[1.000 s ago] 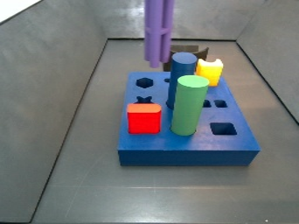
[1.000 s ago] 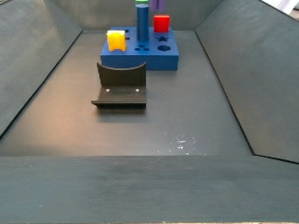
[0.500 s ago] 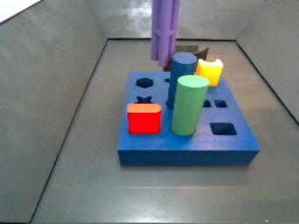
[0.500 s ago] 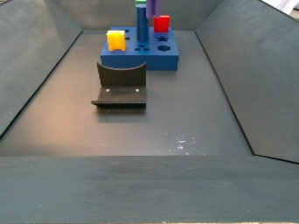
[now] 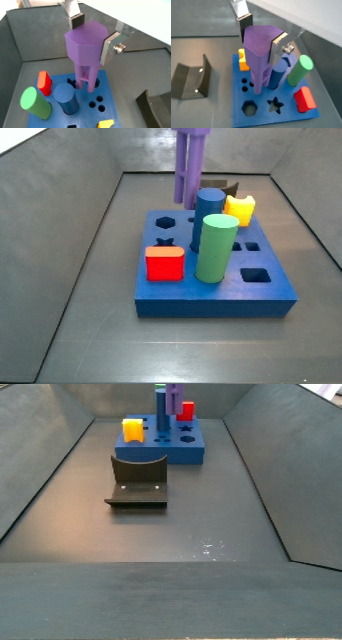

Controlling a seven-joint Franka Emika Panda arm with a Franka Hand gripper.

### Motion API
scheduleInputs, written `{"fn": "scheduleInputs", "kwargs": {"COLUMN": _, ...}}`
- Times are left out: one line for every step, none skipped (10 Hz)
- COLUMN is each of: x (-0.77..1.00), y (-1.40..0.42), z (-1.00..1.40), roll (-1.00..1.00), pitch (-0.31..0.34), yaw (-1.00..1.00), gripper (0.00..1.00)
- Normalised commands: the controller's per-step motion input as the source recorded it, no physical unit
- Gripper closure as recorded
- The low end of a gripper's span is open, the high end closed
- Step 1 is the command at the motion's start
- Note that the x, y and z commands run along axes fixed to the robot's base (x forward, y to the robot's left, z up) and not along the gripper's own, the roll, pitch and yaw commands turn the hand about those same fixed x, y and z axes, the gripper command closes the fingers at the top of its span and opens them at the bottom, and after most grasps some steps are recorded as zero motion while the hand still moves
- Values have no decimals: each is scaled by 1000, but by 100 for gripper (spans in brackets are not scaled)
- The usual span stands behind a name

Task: Pick up the 3 prong object. Move up. Move to above the board. Insert the 3 prong object.
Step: Insert the 3 prong object.

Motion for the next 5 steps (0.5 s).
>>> {"fn": "scheduleInputs", "kwargs": {"x": 20, "y": 157, "z": -317, "roll": 114, "pitch": -13, "yaw": 469, "gripper": 100}}
{"fn": "scheduleInputs", "kwargs": {"x": 97, "y": 140, "z": -317, "roll": 96, "pitch": -3, "yaw": 466, "gripper": 100}}
{"fn": "scheduleInputs", "kwargs": {"x": 329, "y": 0, "z": -251, "roll": 74, "pitch": 17, "yaw": 203, "gripper": 100}}
{"fn": "scheduleInputs", "kwargs": {"x": 360, "y": 0, "z": -286, "roll": 76, "pitch": 19, "yaw": 100, "gripper": 100}}
{"fn": "scheduleInputs", "kwargs": {"x": 414, "y": 0, "z": -314, "roll": 99, "pitch": 57, "yaw": 0, "gripper": 100}}
